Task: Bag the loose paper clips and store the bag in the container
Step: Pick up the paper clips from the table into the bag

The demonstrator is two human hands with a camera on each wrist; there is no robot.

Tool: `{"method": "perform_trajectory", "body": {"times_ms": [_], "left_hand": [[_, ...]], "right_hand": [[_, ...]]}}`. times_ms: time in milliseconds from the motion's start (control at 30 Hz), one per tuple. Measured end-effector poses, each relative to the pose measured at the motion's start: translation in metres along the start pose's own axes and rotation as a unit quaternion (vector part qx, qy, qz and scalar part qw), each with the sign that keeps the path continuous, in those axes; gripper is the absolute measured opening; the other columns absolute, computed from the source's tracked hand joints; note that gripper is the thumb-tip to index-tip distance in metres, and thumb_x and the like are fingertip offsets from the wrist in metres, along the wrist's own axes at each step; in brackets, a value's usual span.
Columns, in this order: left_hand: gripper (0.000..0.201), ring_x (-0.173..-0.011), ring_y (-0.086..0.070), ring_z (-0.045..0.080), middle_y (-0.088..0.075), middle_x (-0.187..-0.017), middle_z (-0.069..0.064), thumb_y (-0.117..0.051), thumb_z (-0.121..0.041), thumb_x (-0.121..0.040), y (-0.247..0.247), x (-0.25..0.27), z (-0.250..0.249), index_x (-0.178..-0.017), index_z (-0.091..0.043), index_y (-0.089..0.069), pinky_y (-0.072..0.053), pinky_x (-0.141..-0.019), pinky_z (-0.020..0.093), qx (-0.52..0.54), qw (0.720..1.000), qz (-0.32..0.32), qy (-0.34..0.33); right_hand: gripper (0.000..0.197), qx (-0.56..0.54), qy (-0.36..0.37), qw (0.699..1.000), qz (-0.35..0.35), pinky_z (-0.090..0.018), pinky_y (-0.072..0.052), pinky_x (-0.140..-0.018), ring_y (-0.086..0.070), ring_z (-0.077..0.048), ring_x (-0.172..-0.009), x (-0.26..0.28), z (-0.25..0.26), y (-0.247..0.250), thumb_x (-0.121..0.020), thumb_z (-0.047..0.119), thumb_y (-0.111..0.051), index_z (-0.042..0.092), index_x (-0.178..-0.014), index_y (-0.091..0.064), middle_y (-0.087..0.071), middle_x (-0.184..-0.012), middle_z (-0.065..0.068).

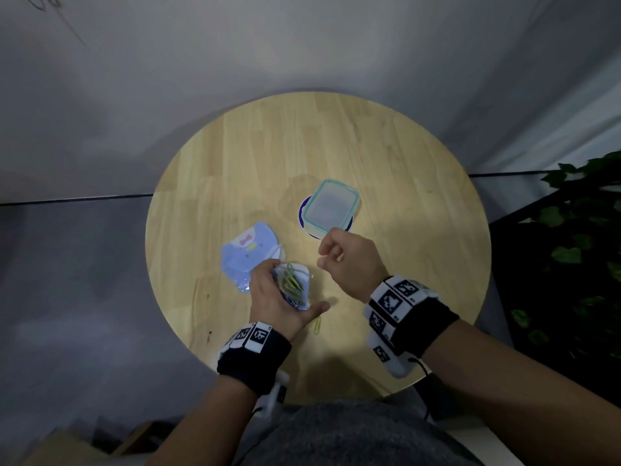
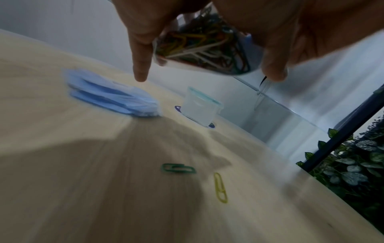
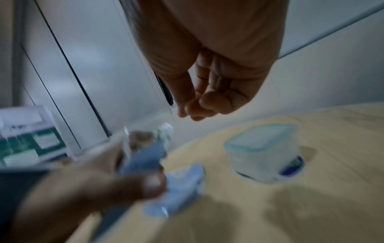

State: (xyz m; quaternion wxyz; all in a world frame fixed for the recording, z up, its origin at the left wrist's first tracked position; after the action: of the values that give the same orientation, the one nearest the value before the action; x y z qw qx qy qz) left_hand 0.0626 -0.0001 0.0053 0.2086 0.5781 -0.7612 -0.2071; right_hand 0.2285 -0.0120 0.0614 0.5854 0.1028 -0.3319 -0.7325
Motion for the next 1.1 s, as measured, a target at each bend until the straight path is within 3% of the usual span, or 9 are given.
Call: {"method": "perform_trajectory", "body": {"times_ms": [33, 100, 200, 300, 400, 533, 733, 933, 1100], "left_hand": [[0.098, -0.100, -0.047, 0.015, -0.041, -0.109, 0.000, -0.088, -0.053, -0.035, 0.005, 0.001, 0.004, -0.112, -0.017, -0.039, -0.040, -0.087, 0.025, -0.002, 1.000, -0.009, 0.007], [0.100, -0.101, -0.046, 0.017, -0.040, -0.109, 0.000, -0.091, -0.045, -0.036, 0.014, 0.001, 0.011, -0.115, -0.009, -0.042, -0.037, -0.086, 0.024, -0.017, 0.999, -0.028, 0.016], [0.099, -0.100, -0.045, 0.019, -0.036, -0.106, -0.002, -0.094, -0.036, -0.037, 0.025, 0.004, 0.020, -0.116, -0.006, -0.042, -0.037, -0.085, 0.025, -0.039, 0.998, -0.048, 0.017], [0.099, -0.099, -0.044, 0.017, -0.033, -0.106, -0.004, -0.093, -0.036, -0.037, 0.031, 0.007, 0.027, -0.117, -0.009, -0.041, -0.038, -0.082, 0.025, -0.035, 0.998, -0.054, 0.027], [0.101, -0.100, -0.043, 0.016, -0.032, -0.108, -0.003, -0.093, -0.039, -0.037, 0.036, 0.009, 0.029, -0.119, -0.007, -0.041, -0.035, -0.083, 0.021, -0.038, 0.997, -0.061, 0.031], [0.102, -0.103, -0.046, 0.022, -0.032, -0.109, -0.003, -0.092, -0.040, -0.038, 0.040, 0.009, 0.033, -0.120, -0.008, -0.040, -0.037, -0.085, 0.026, -0.048, 0.996, -0.069, 0.035], [0.101, -0.105, -0.047, 0.027, -0.032, -0.110, -0.003, -0.093, -0.039, -0.038, 0.043, 0.007, 0.038, -0.118, -0.011, -0.039, -0.044, -0.087, 0.035, -0.057, 0.995, -0.075, 0.029], [0.101, -0.102, -0.046, 0.024, -0.034, -0.109, -0.001, -0.093, -0.038, -0.038, 0.040, 0.008, 0.036, -0.119, -0.007, -0.041, -0.036, -0.084, 0.025, -0.061, 0.995, -0.071, 0.026], [0.103, -0.102, -0.048, 0.025, -0.034, -0.108, -0.002, -0.092, -0.042, -0.038, 0.038, 0.008, 0.039, -0.119, -0.007, -0.040, -0.041, -0.086, 0.031, -0.064, 0.996, -0.063, 0.022]], "right_hand": [[0.011, 0.029, 0.016, 0.999, 0.020, -0.032, -0.051, -0.067, -0.059, -0.021, -0.067, 0.000, -0.009, -0.008, -0.074, 0.002, -0.065, 0.013, -0.078, -0.062, -0.064, -0.070, -0.005], [0.013, 0.121, 0.055, 0.983, 0.125, -0.037, -0.051, -0.071, -0.062, -0.032, -0.078, 0.009, -0.027, -0.039, -0.075, 0.001, -0.060, 0.010, -0.081, -0.066, -0.067, -0.083, -0.012], [0.023, 0.261, 0.117, 0.915, 0.283, -0.038, -0.048, -0.081, -0.060, -0.035, -0.097, 0.037, -0.050, -0.089, -0.081, 0.004, -0.055, 0.014, -0.098, -0.067, -0.064, -0.106, -0.011], [0.031, 0.326, 0.183, 0.870, 0.321, -0.042, -0.048, -0.085, -0.056, -0.035, -0.107, 0.053, -0.059, -0.112, -0.084, 0.004, -0.054, 0.018, -0.110, -0.063, -0.059, -0.119, -0.008], [0.028, 0.378, 0.195, 0.842, 0.332, -0.044, -0.048, -0.081, -0.054, -0.034, -0.108, 0.055, -0.060, -0.121, -0.086, 0.004, -0.049, 0.012, -0.111, -0.058, -0.056, -0.118, -0.012], [0.023, 0.409, 0.171, 0.838, 0.318, -0.044, -0.047, -0.082, -0.052, -0.036, -0.108, 0.052, -0.062, -0.121, -0.084, -0.001, -0.052, 0.005, -0.105, -0.057, -0.054, -0.115, -0.015], [0.032, 0.432, 0.144, 0.828, 0.326, -0.045, -0.048, -0.082, -0.054, -0.035, -0.103, 0.054, -0.070, -0.124, -0.079, 0.002, -0.056, 0.007, -0.111, -0.052, -0.052, -0.113, -0.015], [0.037, 0.431, 0.145, 0.834, 0.312, -0.045, -0.051, -0.080, -0.062, -0.037, -0.093, 0.051, -0.065, -0.126, -0.077, -0.003, -0.049, 0.004, -0.113, -0.049, -0.062, -0.108, -0.017], [0.036, 0.408, 0.127, 0.851, 0.307, -0.044, -0.043, -0.090, -0.059, -0.033, -0.104, 0.052, -0.061, -0.125, -0.078, -0.001, -0.052, 0.010, -0.112, -0.053, -0.061, -0.114, -0.012]]}}
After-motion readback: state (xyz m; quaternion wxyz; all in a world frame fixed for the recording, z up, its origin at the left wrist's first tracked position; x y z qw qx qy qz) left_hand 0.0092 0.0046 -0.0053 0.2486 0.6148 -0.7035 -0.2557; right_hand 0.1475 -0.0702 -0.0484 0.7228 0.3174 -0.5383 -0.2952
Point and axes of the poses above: each hand's wrist, its own x-axis away from the middle knuckle, its own y-axis out of the back of the hand, z = x × y, the point moved 8 cm from there along -x, towards the middle knuckle
